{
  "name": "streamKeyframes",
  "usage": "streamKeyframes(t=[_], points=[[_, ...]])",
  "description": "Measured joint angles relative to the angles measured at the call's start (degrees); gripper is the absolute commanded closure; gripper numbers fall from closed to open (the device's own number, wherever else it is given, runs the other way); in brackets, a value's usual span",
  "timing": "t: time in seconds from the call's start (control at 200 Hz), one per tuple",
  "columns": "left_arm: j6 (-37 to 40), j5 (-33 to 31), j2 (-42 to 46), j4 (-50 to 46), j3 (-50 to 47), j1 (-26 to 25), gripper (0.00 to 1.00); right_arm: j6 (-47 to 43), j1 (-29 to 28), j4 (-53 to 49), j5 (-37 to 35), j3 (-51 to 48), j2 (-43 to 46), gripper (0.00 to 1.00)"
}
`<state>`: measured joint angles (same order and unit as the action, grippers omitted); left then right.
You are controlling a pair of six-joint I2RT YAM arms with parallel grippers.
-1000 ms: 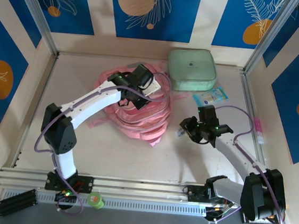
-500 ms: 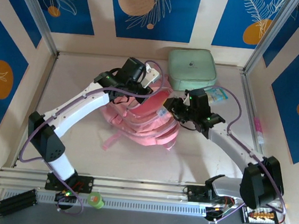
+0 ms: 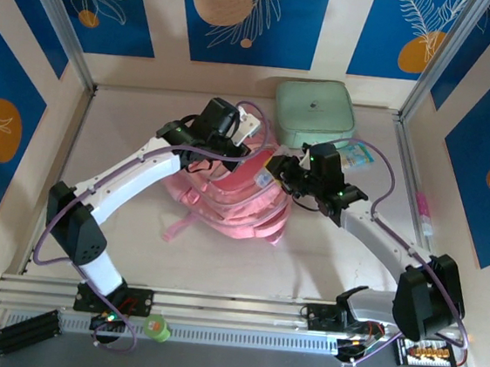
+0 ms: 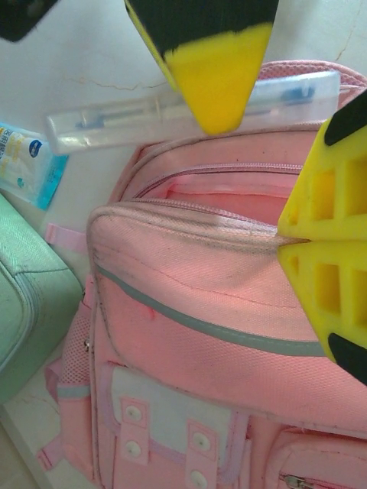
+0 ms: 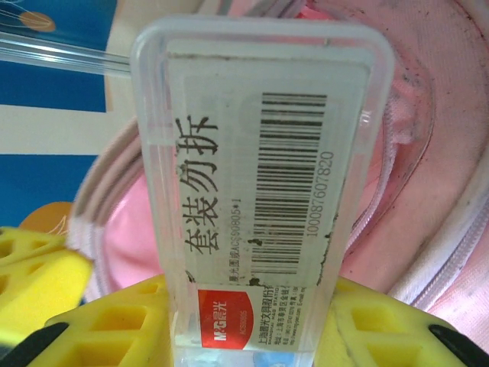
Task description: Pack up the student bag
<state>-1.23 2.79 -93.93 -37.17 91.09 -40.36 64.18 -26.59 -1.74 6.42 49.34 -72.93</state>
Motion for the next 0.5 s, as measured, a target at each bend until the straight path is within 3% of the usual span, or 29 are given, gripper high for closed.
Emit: streamKeyframes(t=[0.195,0.5], points=[[-0.24,0.02,0.0,0.66,-0.09,-0.02,1.0,0.44,-0.31,0.9,0.46,0.0,-0.57,0.63],[-1.92,-0.31,0.04,2.58,-1.01,-0.02,1.0,4.59,-1.97,6.03,4.42,2.43,-10.1,0.63]])
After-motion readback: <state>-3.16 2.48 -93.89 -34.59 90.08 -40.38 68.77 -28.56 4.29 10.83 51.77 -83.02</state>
